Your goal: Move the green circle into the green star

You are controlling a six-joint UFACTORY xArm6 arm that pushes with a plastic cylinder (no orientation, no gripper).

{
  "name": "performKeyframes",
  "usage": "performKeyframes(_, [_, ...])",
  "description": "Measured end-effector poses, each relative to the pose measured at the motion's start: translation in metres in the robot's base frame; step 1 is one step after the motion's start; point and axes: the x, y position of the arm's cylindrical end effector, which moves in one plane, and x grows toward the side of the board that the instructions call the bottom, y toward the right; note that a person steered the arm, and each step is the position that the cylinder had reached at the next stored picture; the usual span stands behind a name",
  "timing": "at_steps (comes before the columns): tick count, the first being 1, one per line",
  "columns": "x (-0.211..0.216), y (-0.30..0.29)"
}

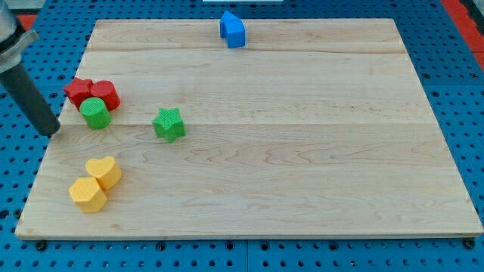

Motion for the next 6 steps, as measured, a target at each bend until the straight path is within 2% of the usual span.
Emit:
performKeyframes(1, [-0.002, 0.035])
performKeyframes(2, [-0.007, 0.035])
performKeyframes(3, [-0.013, 0.001])
performKeyframes(4, [-0.051, 0.064])
performKeyframes(5, [-0.046, 0.116])
performKeyframes(6, [-0.013, 0.086])
